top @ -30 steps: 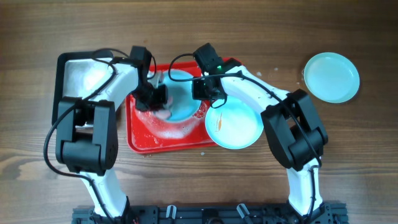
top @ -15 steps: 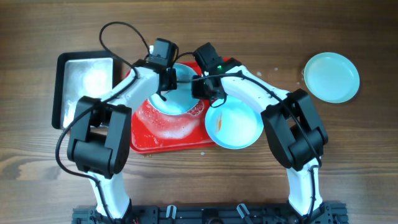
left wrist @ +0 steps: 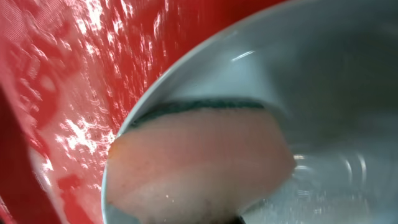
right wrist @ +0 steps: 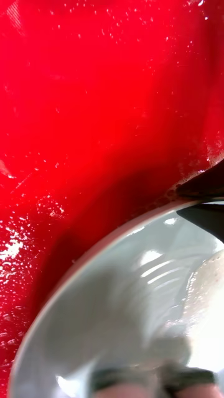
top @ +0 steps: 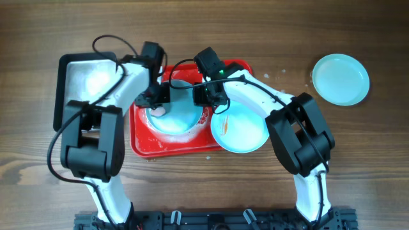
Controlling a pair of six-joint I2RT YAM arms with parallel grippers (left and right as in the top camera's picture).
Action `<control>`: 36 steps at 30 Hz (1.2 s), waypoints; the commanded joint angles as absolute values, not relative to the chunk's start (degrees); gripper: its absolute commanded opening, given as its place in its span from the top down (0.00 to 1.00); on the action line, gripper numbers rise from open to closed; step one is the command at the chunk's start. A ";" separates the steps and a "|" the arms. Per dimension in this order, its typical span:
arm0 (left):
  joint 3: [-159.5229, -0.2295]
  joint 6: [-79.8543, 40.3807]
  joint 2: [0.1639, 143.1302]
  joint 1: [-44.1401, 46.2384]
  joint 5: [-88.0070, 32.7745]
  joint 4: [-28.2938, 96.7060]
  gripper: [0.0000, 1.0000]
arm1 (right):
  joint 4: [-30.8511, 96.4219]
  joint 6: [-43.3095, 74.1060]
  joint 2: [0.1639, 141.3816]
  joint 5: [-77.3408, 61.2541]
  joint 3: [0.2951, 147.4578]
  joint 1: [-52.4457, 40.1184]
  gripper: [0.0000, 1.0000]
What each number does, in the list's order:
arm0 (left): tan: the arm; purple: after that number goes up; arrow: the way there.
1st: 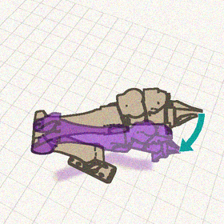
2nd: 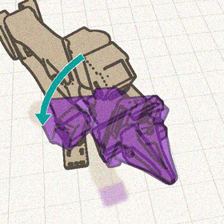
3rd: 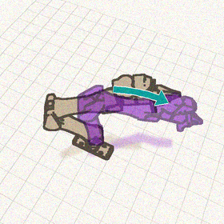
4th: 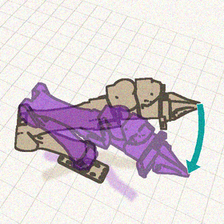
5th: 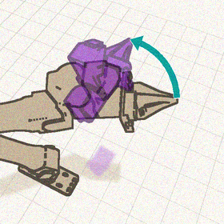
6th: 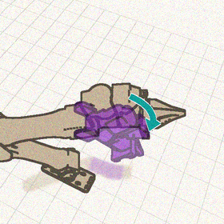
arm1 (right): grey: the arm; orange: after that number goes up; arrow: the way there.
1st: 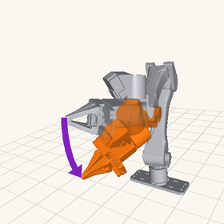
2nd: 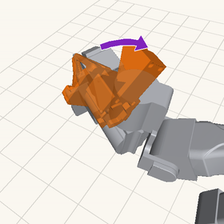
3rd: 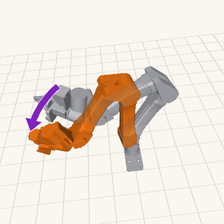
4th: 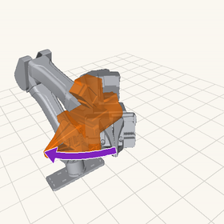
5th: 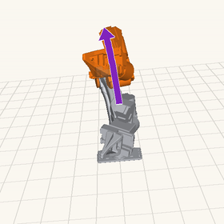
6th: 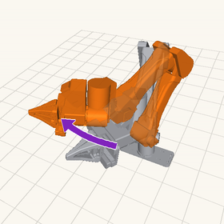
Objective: Clean dirty plates on tray and stack at the side
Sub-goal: 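Keep scrubbing the plate face with the sponge, right gripper holding rim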
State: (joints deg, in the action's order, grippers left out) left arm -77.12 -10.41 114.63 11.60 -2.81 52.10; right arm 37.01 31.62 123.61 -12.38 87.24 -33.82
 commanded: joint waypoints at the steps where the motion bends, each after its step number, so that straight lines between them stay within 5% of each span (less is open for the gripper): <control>1: -73.47 -6.15 118.21 8.73 -12.43 58.00 0.96 | 36.86 31.94 125.27 -11.05 86.50 -33.56 0.96; 12: -74.54 -4.71 118.21 5.43 -15.27 68.82 0.96 | 36.80 31.90 125.27 -11.46 86.52 -33.52 0.96; 19: -88.86 -3.44 118.08 5.34 -18.98 70.08 0.96 | 36.77 31.90 125.27 -11.44 86.50 -33.52 0.96; 28: -94.43 -11.22 117.97 7.09 -1.98 66.32 0.96 | 36.73 31.86 125.27 -11.42 86.50 -33.52 0.96; 36: -78.83 -17.52 117.99 12.88 4.60 53.12 0.96 | 36.73 31.68 125.27 -11.44 86.50 -33.52 0.96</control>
